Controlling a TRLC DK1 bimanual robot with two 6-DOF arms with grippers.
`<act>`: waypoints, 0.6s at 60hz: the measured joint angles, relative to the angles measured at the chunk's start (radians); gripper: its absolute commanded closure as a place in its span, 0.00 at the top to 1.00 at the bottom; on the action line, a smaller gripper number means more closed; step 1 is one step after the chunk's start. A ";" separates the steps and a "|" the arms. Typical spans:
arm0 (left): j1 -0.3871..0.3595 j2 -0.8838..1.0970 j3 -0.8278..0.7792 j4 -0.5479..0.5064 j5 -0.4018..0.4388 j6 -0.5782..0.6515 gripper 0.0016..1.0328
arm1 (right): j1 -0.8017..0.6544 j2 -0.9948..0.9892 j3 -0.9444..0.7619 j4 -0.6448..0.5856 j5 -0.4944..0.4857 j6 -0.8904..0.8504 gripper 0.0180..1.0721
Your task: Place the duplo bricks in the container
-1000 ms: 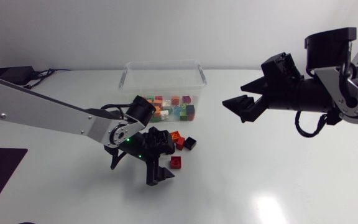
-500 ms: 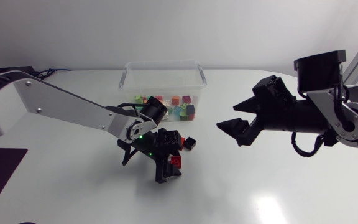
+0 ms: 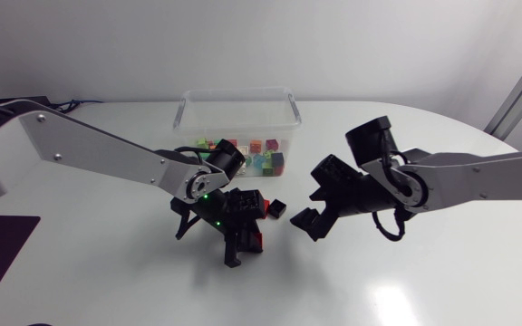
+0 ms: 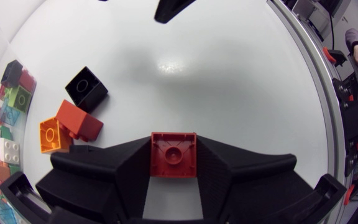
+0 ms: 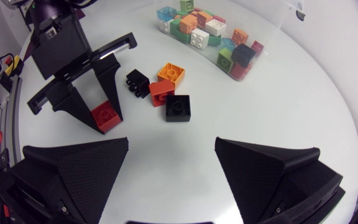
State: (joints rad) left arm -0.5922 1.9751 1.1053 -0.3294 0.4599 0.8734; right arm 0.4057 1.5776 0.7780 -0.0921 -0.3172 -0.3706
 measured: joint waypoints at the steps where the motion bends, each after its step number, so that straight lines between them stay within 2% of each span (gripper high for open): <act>1: 0.000 -0.002 0.000 -0.008 0.000 0.000 0.22 | 0.001 0.011 0.006 0.000 0.000 0.000 0.95; 18: 0.037 -0.108 -0.020 -0.136 -0.001 0.003 0.22 | 0.020 0.194 0.141 0.013 0.001 -0.023 0.95; 36: 0.123 -0.285 -0.059 -0.164 -0.001 0.003 0.22 | 0.052 0.330 0.227 0.015 0.034 -0.052 0.94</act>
State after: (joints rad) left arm -0.4690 1.6905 1.0466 -0.4931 0.4591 0.8764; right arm 0.4576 1.9072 1.0054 -0.0772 -0.2836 -0.4225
